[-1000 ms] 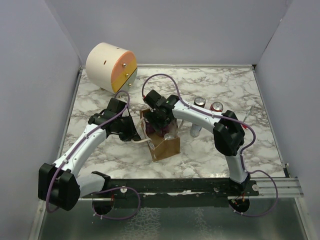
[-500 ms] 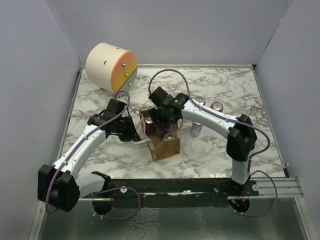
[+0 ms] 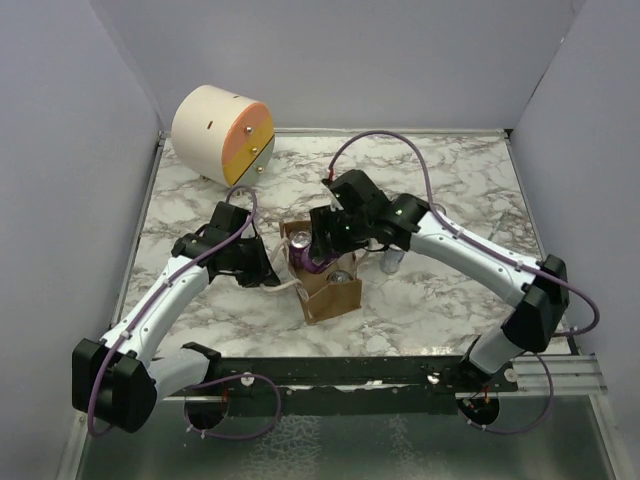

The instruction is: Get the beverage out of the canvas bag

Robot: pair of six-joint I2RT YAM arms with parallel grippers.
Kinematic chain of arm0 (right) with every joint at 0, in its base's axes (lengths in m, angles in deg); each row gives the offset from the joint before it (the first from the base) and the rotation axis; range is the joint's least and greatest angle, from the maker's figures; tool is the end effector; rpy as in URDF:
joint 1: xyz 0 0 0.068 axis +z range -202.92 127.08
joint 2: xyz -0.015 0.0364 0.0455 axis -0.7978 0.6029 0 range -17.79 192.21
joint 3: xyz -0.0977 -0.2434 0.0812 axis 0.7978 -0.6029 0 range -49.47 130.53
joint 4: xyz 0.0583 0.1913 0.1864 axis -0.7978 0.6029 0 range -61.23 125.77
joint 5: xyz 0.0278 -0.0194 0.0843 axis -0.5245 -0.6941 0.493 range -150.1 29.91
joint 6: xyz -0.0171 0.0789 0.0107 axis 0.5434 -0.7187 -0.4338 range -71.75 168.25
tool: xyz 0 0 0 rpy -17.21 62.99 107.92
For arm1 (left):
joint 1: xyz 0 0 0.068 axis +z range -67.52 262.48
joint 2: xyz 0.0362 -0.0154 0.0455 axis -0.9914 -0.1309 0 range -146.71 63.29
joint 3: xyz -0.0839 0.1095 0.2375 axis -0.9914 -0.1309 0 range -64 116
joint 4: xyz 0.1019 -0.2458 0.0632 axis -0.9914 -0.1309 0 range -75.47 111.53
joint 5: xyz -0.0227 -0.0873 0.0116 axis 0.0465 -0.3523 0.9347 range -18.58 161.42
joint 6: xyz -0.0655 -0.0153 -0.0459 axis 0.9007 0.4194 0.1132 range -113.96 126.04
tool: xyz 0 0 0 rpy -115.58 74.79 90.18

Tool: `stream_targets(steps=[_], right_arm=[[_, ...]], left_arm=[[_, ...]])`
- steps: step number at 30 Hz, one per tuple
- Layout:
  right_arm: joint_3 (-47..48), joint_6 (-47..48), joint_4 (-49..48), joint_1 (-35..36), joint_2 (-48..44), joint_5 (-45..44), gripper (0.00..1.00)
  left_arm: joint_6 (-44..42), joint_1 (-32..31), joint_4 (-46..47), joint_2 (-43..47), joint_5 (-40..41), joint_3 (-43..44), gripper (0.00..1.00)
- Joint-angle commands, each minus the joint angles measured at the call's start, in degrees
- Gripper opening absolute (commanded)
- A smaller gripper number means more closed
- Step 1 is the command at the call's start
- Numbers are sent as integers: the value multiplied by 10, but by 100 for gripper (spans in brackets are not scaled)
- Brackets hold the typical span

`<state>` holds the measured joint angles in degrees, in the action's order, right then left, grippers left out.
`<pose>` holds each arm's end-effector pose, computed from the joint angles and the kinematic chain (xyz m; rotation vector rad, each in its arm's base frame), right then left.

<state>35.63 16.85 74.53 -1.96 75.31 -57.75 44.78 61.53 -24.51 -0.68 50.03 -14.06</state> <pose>0.2392 0.2996 0.2859 -0.4634 2.5850 0.6064 0.2127 -0.1091 0.2270 -0.2889 2.7452 -0.8182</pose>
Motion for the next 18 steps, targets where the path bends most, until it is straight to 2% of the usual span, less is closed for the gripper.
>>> stream_targets(steps=[1,5,8,11,14,16,18], right_arm=[[4,-59,-125,4,-86,62,34],[-13,-84,-191,3,-118,97,28],[-40,-133,-255,3,-137,119,16],[-75,-209,-364,-1,-156,163,8],[-106,-268,-479,-7,-171,201,7],[-89,-247,-473,-12,-175,196,6],[-39,-185,-388,-14,-176,146,4]], left_arm=[[8,3,-6,18,-14,-15,0],[19,3,4,22,-18,-21,0],[26,2,12,19,-20,-23,0],[30,3,18,13,-21,-20,0],[34,3,23,8,-20,-17,0],[36,3,27,4,-19,-15,0],[39,2,30,0,-20,-14,0]])
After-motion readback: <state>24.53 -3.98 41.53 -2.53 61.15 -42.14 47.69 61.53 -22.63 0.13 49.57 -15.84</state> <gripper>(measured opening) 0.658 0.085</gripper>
